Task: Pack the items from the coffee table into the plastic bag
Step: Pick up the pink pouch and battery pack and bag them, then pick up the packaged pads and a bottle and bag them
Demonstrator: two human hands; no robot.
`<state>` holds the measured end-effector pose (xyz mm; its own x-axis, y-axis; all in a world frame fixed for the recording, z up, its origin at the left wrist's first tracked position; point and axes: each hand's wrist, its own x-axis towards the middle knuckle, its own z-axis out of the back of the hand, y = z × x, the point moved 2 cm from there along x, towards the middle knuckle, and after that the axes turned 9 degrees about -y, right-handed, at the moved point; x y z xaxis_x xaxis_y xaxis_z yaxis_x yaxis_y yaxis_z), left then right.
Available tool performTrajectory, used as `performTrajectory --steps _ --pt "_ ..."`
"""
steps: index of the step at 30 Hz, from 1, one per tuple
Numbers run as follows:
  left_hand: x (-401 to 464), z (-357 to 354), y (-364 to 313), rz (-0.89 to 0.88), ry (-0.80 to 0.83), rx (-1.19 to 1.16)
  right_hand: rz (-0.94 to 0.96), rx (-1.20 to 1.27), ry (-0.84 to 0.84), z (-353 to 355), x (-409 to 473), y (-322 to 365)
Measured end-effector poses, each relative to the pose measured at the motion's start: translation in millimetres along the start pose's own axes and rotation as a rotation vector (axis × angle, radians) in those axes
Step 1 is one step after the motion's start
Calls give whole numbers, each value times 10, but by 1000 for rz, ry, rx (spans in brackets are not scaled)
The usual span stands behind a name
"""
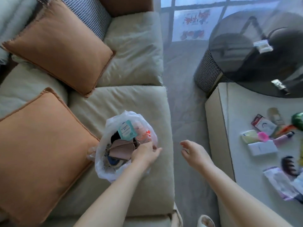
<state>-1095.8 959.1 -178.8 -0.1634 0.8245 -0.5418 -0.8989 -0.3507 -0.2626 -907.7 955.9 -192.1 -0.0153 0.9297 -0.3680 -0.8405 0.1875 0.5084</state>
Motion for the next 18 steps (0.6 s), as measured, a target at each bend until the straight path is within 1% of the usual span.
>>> performTrajectory --steps 5,7,11,18 --pt "-179 -427 -820 -160 82 24 -159 -16 -99 372 -330 -782" --pt "-312 -640 -1113 -221 102 71 -226 -12 -130 504 -531 -1129" --pt "-630 -1133 -1654 -328 146 148 -369 2 -175 721 -1056 -1875" --pt "-1379 -2044 -2461 -441 236 260 -627 42 -216 978 -2160 -3137"
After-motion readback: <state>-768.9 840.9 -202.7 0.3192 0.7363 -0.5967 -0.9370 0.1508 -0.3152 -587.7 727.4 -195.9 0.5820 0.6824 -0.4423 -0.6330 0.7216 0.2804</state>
